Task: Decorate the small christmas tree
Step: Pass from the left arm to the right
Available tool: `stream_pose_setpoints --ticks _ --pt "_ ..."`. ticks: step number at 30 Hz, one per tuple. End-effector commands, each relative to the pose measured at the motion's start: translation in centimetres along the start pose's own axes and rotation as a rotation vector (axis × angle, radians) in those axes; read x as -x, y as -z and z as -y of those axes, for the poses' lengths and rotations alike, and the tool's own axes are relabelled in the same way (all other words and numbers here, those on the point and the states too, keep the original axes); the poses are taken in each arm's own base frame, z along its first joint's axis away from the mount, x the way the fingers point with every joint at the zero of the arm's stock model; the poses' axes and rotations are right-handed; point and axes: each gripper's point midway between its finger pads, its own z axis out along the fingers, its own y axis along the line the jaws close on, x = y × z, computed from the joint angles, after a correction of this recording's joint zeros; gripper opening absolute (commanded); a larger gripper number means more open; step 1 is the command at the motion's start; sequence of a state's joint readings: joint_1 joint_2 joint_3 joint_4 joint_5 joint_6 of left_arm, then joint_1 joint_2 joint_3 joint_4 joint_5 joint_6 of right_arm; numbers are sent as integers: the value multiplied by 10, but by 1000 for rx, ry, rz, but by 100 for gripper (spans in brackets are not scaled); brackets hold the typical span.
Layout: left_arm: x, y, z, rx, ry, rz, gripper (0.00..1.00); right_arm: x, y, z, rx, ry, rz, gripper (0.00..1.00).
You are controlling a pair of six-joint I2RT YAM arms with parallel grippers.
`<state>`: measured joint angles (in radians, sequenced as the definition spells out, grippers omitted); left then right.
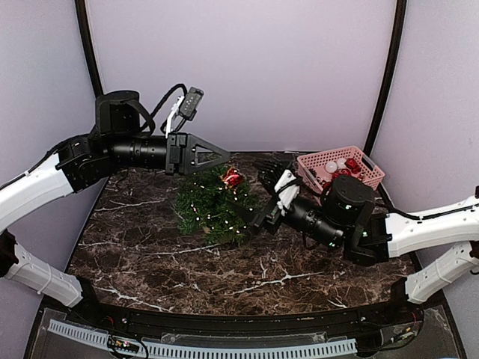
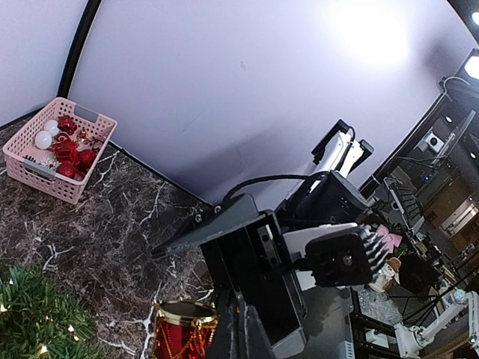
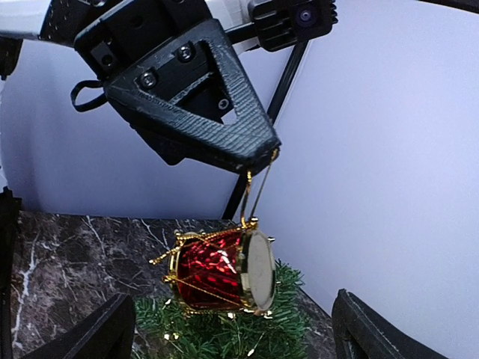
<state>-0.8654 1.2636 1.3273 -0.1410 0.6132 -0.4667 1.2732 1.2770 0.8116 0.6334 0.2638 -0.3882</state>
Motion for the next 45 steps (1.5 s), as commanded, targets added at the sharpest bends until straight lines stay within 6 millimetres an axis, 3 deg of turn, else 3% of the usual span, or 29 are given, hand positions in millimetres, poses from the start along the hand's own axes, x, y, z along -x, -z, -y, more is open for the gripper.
stream_pose_setpoints --ticks 1,14,24,33,45 --pt "12 6 11 -25 -4 18 0 25 -10 11 -125 102 52 91" --pt "13 7 4 -10 21 27 0 35 -17 15 -240 115 75 67" --pt "13 6 3 -24 32 24 0 35 -23 9 -229 153 78 50" --pt "15 6 5 -40 41 25 0 28 -30 5 -233 191 50 55" --pt "14 7 4 -38 45 27 0 26 -34 7 -265 219 37 53"
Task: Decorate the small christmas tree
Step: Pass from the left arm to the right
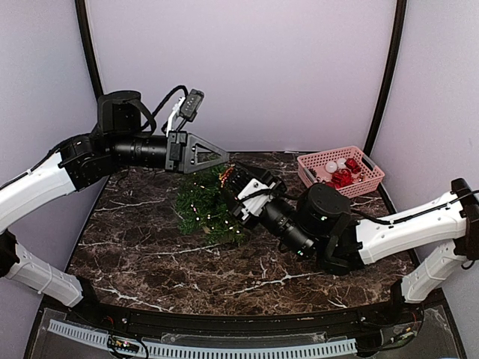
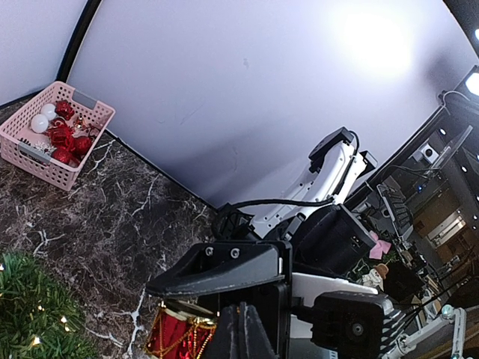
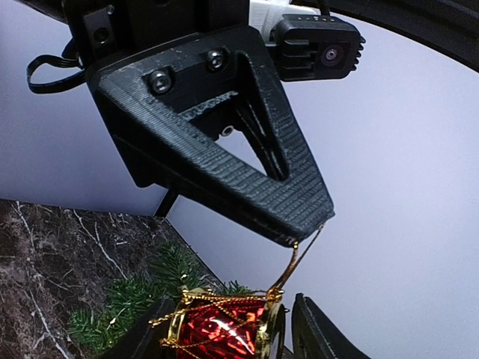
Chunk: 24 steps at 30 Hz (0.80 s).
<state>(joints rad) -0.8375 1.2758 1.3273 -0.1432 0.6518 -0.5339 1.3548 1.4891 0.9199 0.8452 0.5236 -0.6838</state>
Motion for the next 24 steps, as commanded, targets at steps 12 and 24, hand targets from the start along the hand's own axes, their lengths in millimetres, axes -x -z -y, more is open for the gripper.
stream_pose_setpoints --ticks 12,24 --pt "15 7 14 -38 -31 42 0 14 -4 15 -103 3 29 46" --pt "15 11 8 -23 -24 57 0 19 3 20 -104 -44 56 37"
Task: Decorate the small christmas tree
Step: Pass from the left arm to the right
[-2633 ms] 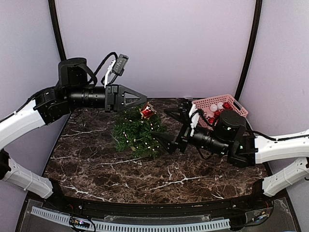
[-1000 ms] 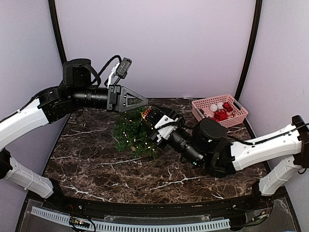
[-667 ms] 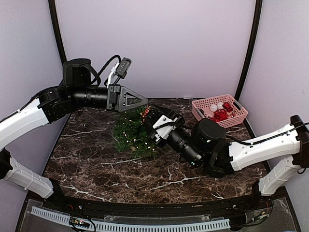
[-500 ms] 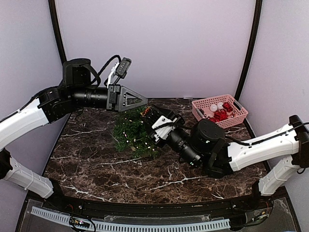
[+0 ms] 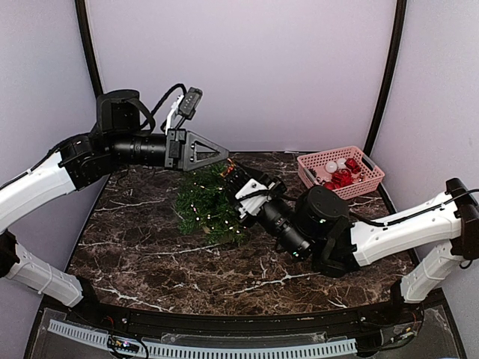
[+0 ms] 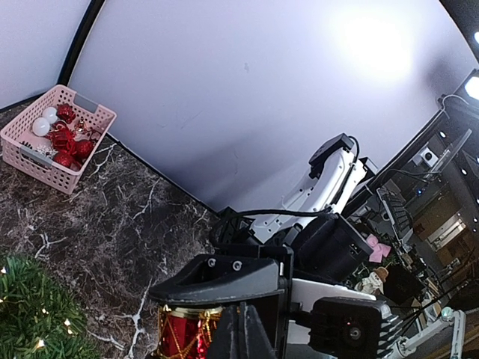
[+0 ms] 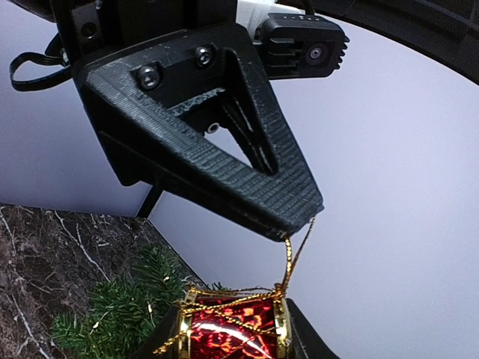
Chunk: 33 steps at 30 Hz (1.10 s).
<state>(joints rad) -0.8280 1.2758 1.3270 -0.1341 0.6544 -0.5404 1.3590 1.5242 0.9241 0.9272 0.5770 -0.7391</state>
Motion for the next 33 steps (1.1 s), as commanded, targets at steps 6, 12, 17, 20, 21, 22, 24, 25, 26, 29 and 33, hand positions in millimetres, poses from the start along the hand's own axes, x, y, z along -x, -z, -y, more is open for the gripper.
stream_pose_setpoints --ticks 6,12,17,20,21,22,24,25,26,29,33 --pt "21 24 2 39 -47 104 40 22 13 17 2 -165 66 37" --pt "27 55 -10 174 -102 196 69 24 22 12 129 -341 61 36" --pt "22 67 -15 228 -146 204 75 25 28 7 267 -500 39 36" --pt "13 69 -22 250 -153 186 76 29 32 4 352 -599 32 35" --pt "12 70 -21 247 -161 186 76 30 34 4 378 -635 32 36" --pt "7 68 -24 243 -159 175 76 33 35 4 409 -660 36 36" --pt "1 64 -17 184 -187 165 76 36 37 2 469 -734 29 36" --pt "-4 61 -11 136 -202 145 76 39 37 0 503 -758 31 36" --pt "-9 59 -11 113 -212 139 76 40 37 -1 528 -789 25 36" --pt "-21 50 -10 56 -236 84 75 41 39 -11 617 -845 6 35" --pt "-33 42 -10 6 -246 29 74 37 41 -28 743 -912 -42 35"
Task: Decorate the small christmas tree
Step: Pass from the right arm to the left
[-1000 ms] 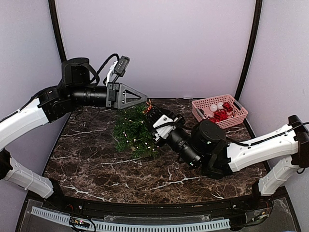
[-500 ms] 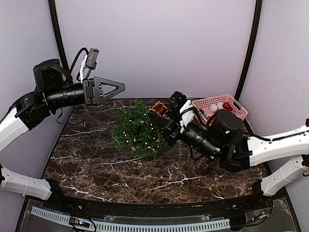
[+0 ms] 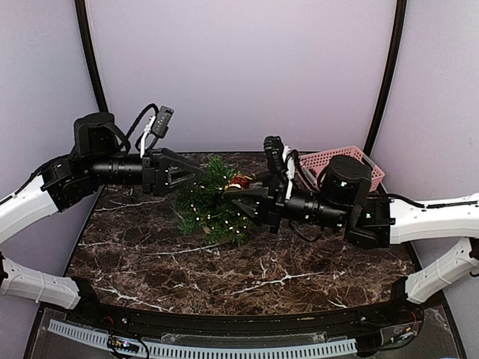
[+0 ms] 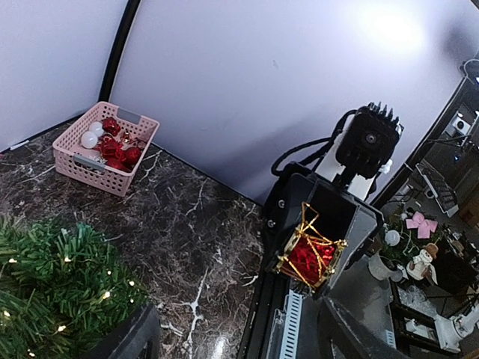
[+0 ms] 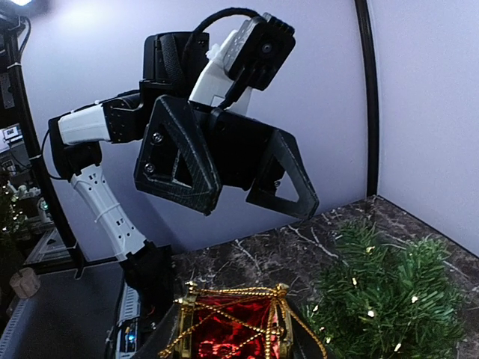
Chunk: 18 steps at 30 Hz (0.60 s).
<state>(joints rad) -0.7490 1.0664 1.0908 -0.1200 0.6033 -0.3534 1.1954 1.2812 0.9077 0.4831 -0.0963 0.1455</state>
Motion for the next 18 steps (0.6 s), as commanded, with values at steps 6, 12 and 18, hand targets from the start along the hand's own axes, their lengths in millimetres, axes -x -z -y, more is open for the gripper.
stream_pose_setpoints --ticks 6,12,18 --pt "-18 -13 22 -176 -43 -69 75 -19 -16 -35 270 -208 -141 35" --pt "-27 -23 34 -258 -11 -120 69 -29 -25 -46 338 -218 -207 35" --pt "-39 -31 38 -292 16 -186 46 -36 -28 -49 357 -210 -252 35"
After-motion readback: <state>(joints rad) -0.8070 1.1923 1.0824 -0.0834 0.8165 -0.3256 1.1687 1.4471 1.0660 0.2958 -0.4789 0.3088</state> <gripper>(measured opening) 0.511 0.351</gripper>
